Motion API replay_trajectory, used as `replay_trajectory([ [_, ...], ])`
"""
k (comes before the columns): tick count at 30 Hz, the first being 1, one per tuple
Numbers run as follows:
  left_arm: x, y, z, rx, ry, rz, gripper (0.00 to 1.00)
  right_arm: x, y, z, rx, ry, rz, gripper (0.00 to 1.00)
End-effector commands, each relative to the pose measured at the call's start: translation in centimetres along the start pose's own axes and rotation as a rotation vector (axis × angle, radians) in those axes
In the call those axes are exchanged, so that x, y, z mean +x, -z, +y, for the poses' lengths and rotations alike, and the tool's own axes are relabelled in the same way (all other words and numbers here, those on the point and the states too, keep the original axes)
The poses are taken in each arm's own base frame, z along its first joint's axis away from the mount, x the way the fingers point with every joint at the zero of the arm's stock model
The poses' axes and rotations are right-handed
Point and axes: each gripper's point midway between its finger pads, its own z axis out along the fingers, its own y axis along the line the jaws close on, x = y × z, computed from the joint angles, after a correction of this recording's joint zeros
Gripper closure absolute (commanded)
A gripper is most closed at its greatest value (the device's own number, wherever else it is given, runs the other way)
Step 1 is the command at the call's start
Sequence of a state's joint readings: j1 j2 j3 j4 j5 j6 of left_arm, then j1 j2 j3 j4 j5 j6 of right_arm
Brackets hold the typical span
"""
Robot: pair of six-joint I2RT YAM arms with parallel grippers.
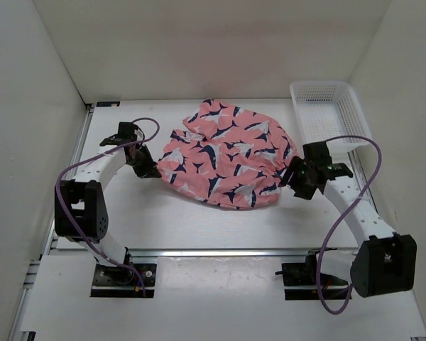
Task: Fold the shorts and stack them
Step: Flatten the shorts out, then fold the shorts
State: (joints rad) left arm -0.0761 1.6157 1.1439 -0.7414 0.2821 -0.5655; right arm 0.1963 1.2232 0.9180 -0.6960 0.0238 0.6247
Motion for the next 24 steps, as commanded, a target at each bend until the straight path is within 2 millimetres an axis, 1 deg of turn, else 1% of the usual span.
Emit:
replay_trajectory([
  [1, -0.8, 0.4, -1.0, 0.006, -0.028, -0.028, 0.90, 2.0, -0.1, -0.1, -0.047, -0.084, 0.028, 0.32],
  [2, -0.8, 0.4, -1.0, 0.006, -0.028, -0.028, 0.90, 3.6, -0.7, -0.5, -0.055, -0.099, 0.070, 0.36],
  [3, -0.8, 0.4, -1.0, 0.006, -0.028, -0.028, 0.90, 4.0, -0.9, -0.2, -0.082, -0.124, 0.078, 0.40],
  [4, -0.8, 0.5, -1.4, 0.012, -0.039, -0.032, 0.90, 4.9, -1.0, 0.1, -0.117, -0.136, 0.108, 0.46],
  [5, -0.8, 0.5, -1.4, 0.013, -0.039, -0.032, 0.90, 6.0, -1.5, -0.3, -0.120, -0.147, 0.129, 0.49],
  [6, -1.0, 0.4, -1.5, 0.013, -0.039, -0.032, 0.90, 6.1, -1.8, 0.1, -0.138, -0.146, 0.128, 0.51],
  [8, -1.0, 0.4, -1.5, 0.013, -0.039, -0.032, 0.90, 6.0, -1.9, 0.4, -0.157, -0.154, 0.120, 0.52],
  [9, -1.3, 0.6, -1.8, 0.017, -0.041, -0.039, 0.90, 6.0, -2.3, 0.4, -0.159, -0.154, 0.118, 0.52],
  [11, -1.1, 0.5, -2.0, 0.019, -0.049, -0.035, 0.90, 6.2, -2.9, 0.2, -0.144, -0.157, 0.135, 0.51],
  [13, -1.1, 0.5, -2.0, 0.019, -0.049, -0.035, 0.90, 6.1, -3.8, 0.6, -0.159, -0.149, 0.153, 0.51],
  [14, -1.1, 0.5, -2.0, 0.019, -0.049, -0.035, 0.90, 6.3, -4.5, 0.5, -0.148, -0.152, 0.167, 0.51],
  [16, -0.9, 0.5, -1.9, 0.015, -0.047, -0.028, 0.90, 5.9, -5.2, 0.7, -0.151, -0.151, 0.162, 0.52],
  [17, -0.9, 0.5, -1.9, 0.014, -0.047, -0.028, 0.90, 6.2, -5.9, 0.5, -0.138, -0.154, 0.178, 0.56],
  [18, -0.9, 0.5, -1.9, 0.014, -0.047, -0.028, 0.90, 6.4, -6.2, 0.3, -0.127, -0.156, 0.191, 0.56],
  [19, -0.9, 0.5, -1.9, 0.014, -0.047, -0.028, 0.90, 6.3, -6.4, 0.7, -0.133, -0.147, 0.190, 0.58],
  [20, -1.1, 0.7, -2.1, 0.019, -0.049, -0.035, 0.90, 6.2, -6.9, 0.5, -0.118, -0.148, 0.189, 0.59],
  [21, -1.1, 0.7, -2.1, 0.019, -0.049, -0.035, 0.90, 5.8, -6.8, 0.8, -0.126, -0.147, 0.180, 0.59],
  [22, -1.1, 0.7, -2.1, 0.019, -0.049, -0.035, 0.90, 5.6, -7.3, 0.5, -0.107, -0.147, 0.170, 0.59],
  [24, -1.0, 0.7, -2.0, 0.015, -0.047, -0.028, 0.90, 4.9, -7.4, 0.7, -0.105, -0.136, 0.153, 0.55],
])
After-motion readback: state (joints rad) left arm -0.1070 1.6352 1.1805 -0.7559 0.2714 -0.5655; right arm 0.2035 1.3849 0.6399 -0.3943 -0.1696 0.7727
